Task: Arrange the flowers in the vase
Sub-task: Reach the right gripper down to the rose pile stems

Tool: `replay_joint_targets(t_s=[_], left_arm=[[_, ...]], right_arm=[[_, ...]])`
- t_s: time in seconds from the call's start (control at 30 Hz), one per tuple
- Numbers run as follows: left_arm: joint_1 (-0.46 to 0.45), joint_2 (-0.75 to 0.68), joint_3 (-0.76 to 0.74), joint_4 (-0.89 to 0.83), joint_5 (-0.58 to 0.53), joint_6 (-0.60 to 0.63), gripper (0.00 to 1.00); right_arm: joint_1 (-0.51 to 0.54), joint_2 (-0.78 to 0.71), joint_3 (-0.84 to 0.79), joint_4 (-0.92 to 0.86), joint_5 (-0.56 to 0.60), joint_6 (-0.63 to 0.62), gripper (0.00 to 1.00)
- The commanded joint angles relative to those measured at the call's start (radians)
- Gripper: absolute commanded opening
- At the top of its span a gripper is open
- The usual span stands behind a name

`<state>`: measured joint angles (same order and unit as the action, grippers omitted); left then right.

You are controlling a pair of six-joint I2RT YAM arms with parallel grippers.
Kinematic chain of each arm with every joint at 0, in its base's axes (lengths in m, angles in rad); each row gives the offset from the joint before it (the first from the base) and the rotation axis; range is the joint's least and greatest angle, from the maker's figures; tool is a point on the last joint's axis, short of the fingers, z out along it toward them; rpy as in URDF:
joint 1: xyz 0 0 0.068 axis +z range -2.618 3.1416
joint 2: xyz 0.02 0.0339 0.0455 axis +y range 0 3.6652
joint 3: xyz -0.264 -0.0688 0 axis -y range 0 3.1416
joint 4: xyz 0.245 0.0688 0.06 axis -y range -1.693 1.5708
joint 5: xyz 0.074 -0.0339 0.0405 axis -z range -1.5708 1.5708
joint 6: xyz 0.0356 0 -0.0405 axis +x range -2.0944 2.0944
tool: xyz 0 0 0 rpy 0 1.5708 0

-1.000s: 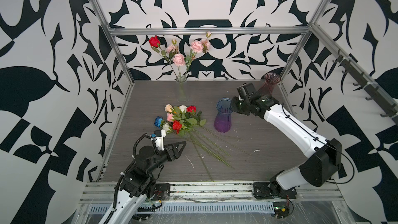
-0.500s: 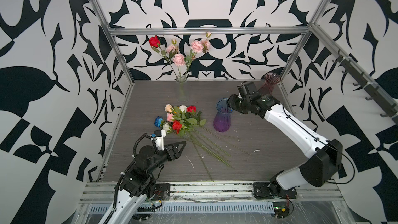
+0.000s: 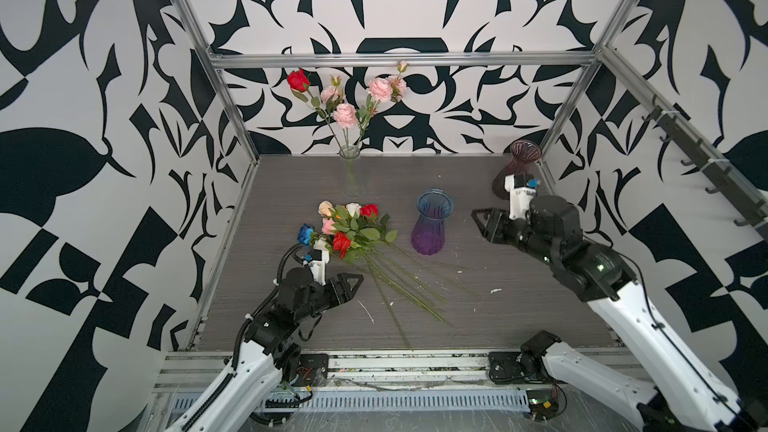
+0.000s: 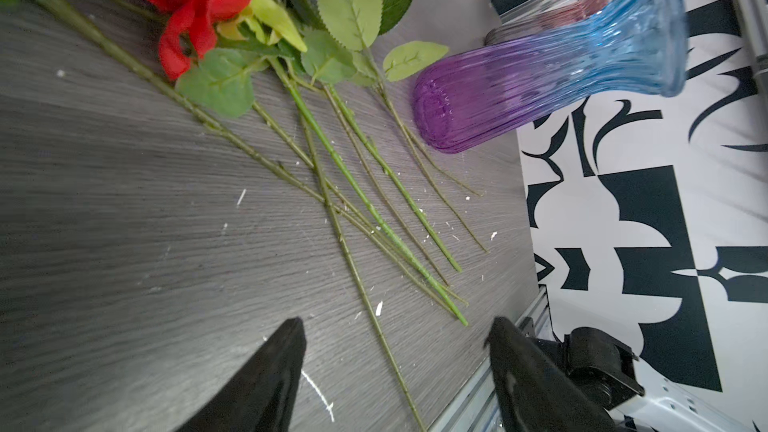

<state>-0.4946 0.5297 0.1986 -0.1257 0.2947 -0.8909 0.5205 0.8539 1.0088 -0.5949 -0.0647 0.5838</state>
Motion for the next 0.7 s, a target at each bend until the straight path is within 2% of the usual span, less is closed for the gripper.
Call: replay_joint_targets(t_s=[0.0,0.13,0.2,0.3,0.4,0.67], left_arm=[[0.007,0.097,0.061,0.091,0.054,-0.003,0.73],[0.008,0.207,0.085,0.143,0.088,-0.020,0.72],[0.008,0.228,0.085,0.165,0.088,-0.023,0.71],[0.010,0.214,0.080,0.158,0.073,-0.031,0.70],[0.011,0.155,0.067,0.133,0.052,-0.037,0.70],[0.014,-0.059,0.017,0.060,-0.007,-0.052,0.71]], right_arm=[[0.058,-0.032,-0.226,0.096,-0.146,0.069,0.40],[0.246,-0.008,-0.372,0.204,-0.055,0.138,0.39],[0.355,0.074,-0.378,0.242,-0.001,0.142,0.39],[0.459,0.236,-0.300,0.258,0.030,0.111,0.39],[0.520,0.406,-0.191,0.257,0.034,0.073,0.39],[0.533,0.720,-0.001,0.298,0.011,0.000,0.40]])
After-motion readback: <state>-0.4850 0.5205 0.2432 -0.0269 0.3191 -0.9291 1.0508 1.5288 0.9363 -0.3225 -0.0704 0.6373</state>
